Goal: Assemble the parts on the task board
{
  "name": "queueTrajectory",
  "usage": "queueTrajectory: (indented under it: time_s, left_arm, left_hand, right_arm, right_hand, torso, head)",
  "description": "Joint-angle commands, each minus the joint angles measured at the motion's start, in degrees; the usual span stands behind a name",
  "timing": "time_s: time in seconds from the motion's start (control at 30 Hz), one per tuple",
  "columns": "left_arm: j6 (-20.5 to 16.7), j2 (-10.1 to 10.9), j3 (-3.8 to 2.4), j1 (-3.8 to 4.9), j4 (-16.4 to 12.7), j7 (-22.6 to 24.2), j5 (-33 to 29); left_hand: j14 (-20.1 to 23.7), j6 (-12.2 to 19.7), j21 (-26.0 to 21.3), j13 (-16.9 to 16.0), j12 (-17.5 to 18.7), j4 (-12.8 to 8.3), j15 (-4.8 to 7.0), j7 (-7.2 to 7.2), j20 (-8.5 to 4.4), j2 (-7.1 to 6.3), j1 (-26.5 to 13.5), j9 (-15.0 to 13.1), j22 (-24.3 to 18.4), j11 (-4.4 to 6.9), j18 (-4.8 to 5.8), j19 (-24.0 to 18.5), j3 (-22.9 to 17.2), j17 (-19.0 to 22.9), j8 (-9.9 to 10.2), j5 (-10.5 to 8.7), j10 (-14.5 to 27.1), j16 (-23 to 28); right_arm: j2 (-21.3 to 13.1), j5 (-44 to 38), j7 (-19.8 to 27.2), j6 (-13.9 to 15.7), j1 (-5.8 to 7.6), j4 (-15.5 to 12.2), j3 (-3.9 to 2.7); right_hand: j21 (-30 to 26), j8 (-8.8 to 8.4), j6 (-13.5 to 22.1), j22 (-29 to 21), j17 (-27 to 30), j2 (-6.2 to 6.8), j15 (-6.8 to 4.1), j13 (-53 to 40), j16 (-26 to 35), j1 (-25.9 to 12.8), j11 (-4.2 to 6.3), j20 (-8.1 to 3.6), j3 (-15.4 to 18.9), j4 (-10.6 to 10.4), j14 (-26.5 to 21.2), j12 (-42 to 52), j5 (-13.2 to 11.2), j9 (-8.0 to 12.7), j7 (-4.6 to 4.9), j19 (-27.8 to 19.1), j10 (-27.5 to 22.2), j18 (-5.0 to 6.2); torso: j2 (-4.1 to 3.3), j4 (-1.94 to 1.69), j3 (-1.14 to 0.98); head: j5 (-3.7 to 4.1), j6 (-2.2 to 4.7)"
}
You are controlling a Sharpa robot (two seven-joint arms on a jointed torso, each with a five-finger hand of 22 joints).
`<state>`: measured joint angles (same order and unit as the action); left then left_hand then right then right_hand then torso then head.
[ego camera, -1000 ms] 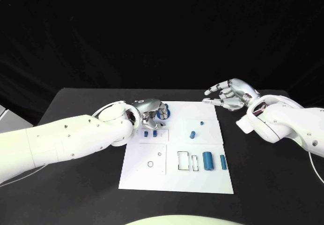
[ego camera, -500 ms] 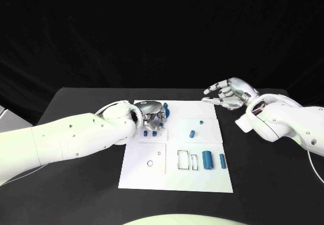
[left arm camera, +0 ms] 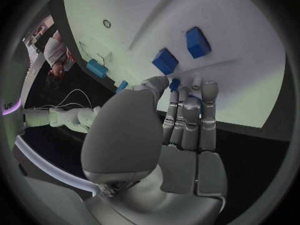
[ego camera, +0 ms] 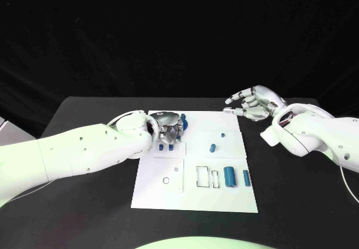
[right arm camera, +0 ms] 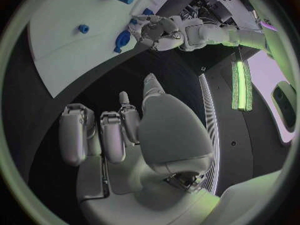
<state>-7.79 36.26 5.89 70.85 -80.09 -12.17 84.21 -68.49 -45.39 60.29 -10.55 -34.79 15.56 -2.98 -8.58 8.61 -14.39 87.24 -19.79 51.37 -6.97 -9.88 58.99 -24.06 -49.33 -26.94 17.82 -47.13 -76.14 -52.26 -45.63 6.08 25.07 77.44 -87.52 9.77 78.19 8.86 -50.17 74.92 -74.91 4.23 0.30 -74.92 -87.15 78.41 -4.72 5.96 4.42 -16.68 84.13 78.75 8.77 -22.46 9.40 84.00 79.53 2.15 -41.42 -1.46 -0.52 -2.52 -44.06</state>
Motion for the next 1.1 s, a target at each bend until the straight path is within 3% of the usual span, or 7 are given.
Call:
queueTrajectory:
  time_s: [0.03,0.5,0.77,1.1]
  left_arm:
    - [1.60,-0.18,0.03,-0.04,0.14,-0.41,0.03]
    - [1.69,-0.70,0.02,-0.04,0.76,-0.05,-0.64]
    - [1.97,-0.80,0.02,-0.04,1.34,-0.43,-0.85]
    - [-2.94,-0.48,-0.06,-0.05,0.86,2.04,-2.23]
  left_hand:
    - [-0.46,-0.80,0.64,0.11,0.28,-0.15,0.10,-0.02,-0.10,0.20,0.84,0.16,0.38,0.15,0.78,0.51,-0.70,-0.03,0.31,-0.04,-0.65,-0.51]
    - [-4.67,-4.56,5.73,0.52,0.09,-2.58,1.34,0.42,-1.22,1.63,2.33,0.37,6.09,1.70,1.73,3.95,-3.87,-5.12,1.15,-0.67,-5.47,-3.85]
    - [-5.78,-5.47,8.03,0.63,0.65,-5.87,1.96,0.47,-1.94,1.56,3.39,0.44,8.49,2.24,2.07,4.89,-5.98,-6.14,2.49,-0.78,-7.35,-4.54]
    - [-7.81,-6.92,10.64,0.47,1.07,-8.27,2.34,0.30,-2.29,1.76,2.68,0.32,11.46,2.62,2.59,6.61,-7.81,-8.65,3.46,-0.71,-9.72,-5.61]
  right_arm:
    - [0.06,-0.46,0.55,-0.71,-0.03,-0.04,0.00]
    - [0.21,-0.46,0.54,-0.82,-0.04,0.02,0.00]
    - [0.17,-0.46,0.51,-0.76,-0.04,-0.02,0.00]
    - [0.19,-0.46,0.58,-0.76,-0.04,-0.06,0.00]
  right_hand:
    - [-0.20,0.27,0.18,9.10,-8.98,-0.43,0.04,-3.58,0.19,0.01,0.06,0.29,0.33,0.01,4.29,-0.20,0.24,0.10,0.05,1.00,-0.19,0.46]
    - [-0.05,0.30,0.17,9.19,-9.03,-0.49,0.03,-3.68,0.17,0.00,0.07,0.28,0.38,-0.01,4.30,-0.09,0.28,0.11,0.04,1.08,-0.09,0.42]
    - [-0.08,0.30,0.16,9.17,-9.04,-0.53,0.03,-3.66,0.17,-0.02,0.07,0.28,0.40,-0.02,4.31,-0.10,0.29,0.12,0.03,1.07,-0.10,0.43]
    - [-0.08,0.30,0.16,9.17,-9.04,-0.53,0.03,-3.66,0.17,-0.02,0.07,0.28,0.40,-0.02,4.31,-0.10,0.29,0.12,0.03,1.07,-0.10,0.43]
  torso:
    - [-0.03,-0.11,-0.01]
    - [0.01,-0.03,-0.06]
    - [-0.02,0.01,-0.04]
    - [0.01,-0.06,0.02]
  head:
    - [0.08,-0.04]
    - [0.12,-0.21]
    - [0.24,-0.15]
    - [0.24,-0.07]
